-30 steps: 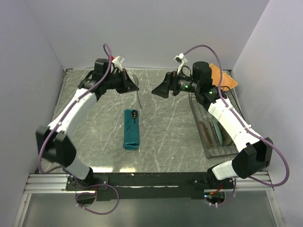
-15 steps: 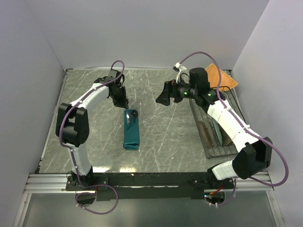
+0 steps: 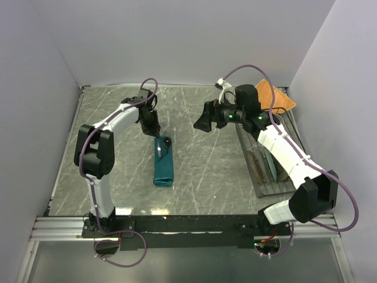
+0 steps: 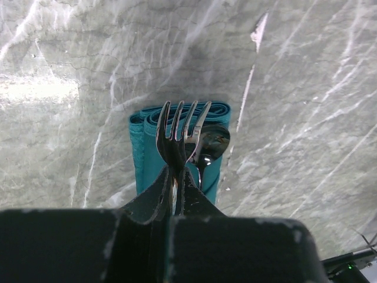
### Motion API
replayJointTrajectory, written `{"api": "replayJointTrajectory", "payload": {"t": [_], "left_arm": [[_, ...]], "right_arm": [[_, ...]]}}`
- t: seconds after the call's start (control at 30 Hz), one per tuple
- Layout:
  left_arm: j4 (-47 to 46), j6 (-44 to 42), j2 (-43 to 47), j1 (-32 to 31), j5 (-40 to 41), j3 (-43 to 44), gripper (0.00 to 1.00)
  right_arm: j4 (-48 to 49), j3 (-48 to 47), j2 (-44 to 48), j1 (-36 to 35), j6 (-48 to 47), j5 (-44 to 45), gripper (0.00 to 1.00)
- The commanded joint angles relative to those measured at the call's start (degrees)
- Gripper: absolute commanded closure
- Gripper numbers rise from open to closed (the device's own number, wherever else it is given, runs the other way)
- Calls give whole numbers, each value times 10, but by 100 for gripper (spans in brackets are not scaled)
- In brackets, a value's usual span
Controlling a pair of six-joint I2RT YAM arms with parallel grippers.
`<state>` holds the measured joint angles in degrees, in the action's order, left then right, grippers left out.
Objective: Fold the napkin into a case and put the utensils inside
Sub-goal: Insert the fork into the folded napkin.
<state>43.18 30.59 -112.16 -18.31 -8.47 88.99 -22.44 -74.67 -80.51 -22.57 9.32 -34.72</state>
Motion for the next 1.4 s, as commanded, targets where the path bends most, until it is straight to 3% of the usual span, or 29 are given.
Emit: {"api": "replayJointTrajectory", "payload": {"t": [0.0, 0.8, 1.37], "left_arm": [[2, -2, -8, -5, 11, 21, 99], [0, 12, -24, -21, 8, -7, 99], [-6, 26, 22, -40, 8, -68, 99]], "right_arm": [[6, -13, 4, 2, 1, -6, 0], [6, -6, 5, 3, -2, -11, 0], [9, 6, 15, 5, -1, -16, 0]]}}
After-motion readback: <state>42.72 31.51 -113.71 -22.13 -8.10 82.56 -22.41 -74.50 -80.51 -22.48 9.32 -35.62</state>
